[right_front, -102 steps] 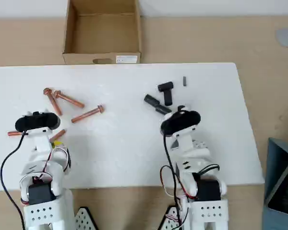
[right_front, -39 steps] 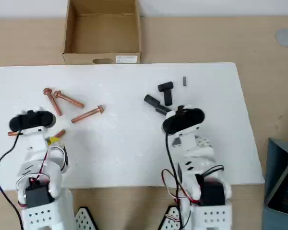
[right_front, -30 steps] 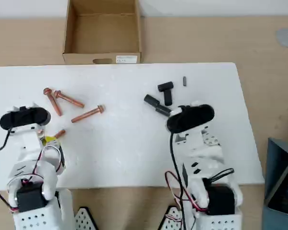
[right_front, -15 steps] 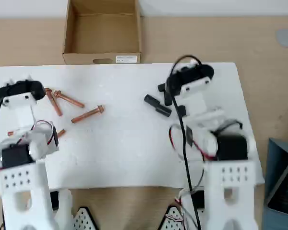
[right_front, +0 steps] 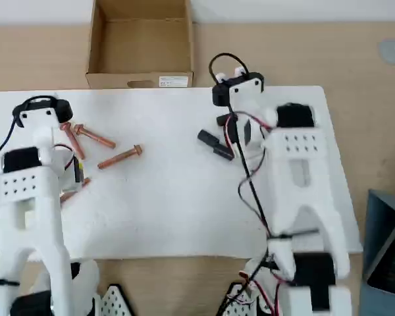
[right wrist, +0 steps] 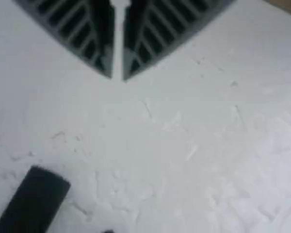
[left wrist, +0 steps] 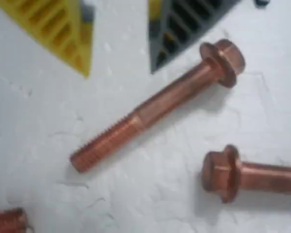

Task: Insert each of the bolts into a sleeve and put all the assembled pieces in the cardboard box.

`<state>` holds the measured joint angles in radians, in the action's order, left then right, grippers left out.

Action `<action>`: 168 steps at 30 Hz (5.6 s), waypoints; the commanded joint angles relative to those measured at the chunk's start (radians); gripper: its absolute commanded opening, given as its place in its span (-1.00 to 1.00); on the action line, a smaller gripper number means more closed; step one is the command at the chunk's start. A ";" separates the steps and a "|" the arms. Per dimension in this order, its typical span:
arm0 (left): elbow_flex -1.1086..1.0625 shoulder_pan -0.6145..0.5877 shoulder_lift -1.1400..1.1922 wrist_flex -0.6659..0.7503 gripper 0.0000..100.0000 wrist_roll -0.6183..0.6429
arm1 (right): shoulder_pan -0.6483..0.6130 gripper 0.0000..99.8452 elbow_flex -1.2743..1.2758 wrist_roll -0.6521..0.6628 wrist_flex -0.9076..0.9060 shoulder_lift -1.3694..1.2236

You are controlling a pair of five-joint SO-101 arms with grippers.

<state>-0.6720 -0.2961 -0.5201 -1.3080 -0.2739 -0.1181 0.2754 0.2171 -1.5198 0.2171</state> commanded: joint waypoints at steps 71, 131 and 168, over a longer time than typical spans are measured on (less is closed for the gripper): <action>0.456 -0.005 0.105 -0.364 -0.82 0.041 | 0.110 -0.98 -0.134 0.012 -0.064 0.005; 0.942 -0.040 0.957 0.035 -0.76 0.310 | 0.286 -0.98 -0.085 0.083 -0.198 0.125; 0.994 -0.041 1.063 -0.029 -1.00 0.302 | 0.285 -0.98 -0.104 0.081 -0.218 0.154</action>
<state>0.2731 -0.3268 0.5769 -1.2589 0.0299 0.1534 0.1895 0.2923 -1.7208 0.3015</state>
